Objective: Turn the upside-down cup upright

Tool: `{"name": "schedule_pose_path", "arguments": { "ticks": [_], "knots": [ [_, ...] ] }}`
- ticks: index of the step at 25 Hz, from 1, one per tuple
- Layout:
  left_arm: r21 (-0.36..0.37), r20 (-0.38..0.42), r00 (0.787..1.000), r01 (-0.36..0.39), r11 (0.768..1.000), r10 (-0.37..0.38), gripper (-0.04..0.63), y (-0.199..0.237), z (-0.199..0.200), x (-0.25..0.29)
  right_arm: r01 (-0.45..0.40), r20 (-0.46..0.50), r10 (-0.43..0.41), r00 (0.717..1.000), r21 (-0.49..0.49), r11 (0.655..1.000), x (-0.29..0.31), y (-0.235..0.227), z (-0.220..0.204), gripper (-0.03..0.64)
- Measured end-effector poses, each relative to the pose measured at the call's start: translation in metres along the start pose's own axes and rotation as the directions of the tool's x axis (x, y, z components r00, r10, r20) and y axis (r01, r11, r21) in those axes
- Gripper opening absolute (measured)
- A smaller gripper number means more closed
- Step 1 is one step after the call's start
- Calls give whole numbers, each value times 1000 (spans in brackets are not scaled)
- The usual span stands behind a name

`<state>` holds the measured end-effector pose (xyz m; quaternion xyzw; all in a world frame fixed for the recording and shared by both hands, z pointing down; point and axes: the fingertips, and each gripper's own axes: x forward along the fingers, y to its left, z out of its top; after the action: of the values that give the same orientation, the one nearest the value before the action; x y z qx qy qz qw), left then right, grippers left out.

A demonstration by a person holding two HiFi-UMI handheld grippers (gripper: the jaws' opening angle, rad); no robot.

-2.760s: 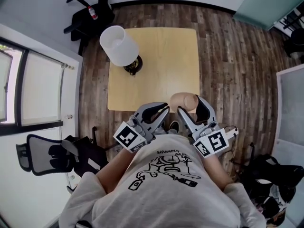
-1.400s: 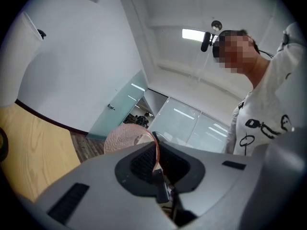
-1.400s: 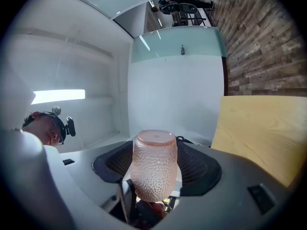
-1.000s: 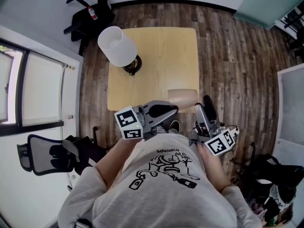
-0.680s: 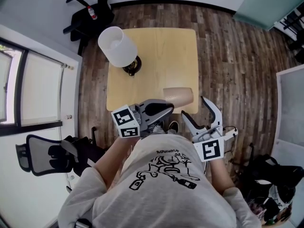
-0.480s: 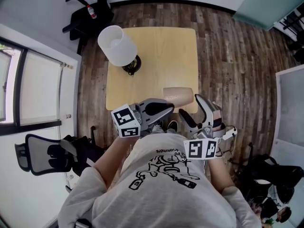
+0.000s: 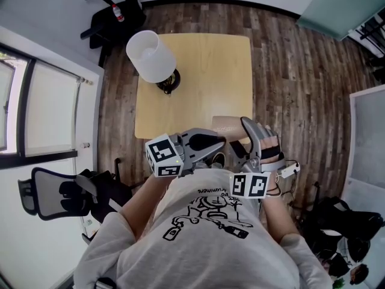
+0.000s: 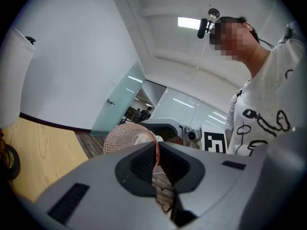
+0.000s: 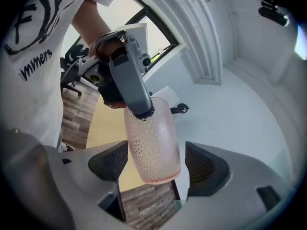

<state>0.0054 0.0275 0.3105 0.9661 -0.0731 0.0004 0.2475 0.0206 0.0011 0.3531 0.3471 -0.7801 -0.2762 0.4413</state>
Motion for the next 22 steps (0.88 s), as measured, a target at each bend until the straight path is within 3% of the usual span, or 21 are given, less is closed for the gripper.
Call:
{"name": "schedule_pose_path", "arguments": {
  "ticks": [4,9,12,22],
  "knots": [
    [37,-14,1000,-4,999,5,20,-3,1,3,21,-1,-21,1000,-19,1000,0,-1,0,344],
    [96,10,998,-60,994,59,37,-2,7,3,56,15,-57,998,29,998,-3,-6,-1,337],
    [102,37,995,-96,990,92,166,2,11,3,89,25,-90,996,53,995,-5,-12,-3,331],
    [68,137,976,-177,982,166,332,16,22,-4,184,71,-190,979,84,979,-18,-34,0,328]
  ]
}}
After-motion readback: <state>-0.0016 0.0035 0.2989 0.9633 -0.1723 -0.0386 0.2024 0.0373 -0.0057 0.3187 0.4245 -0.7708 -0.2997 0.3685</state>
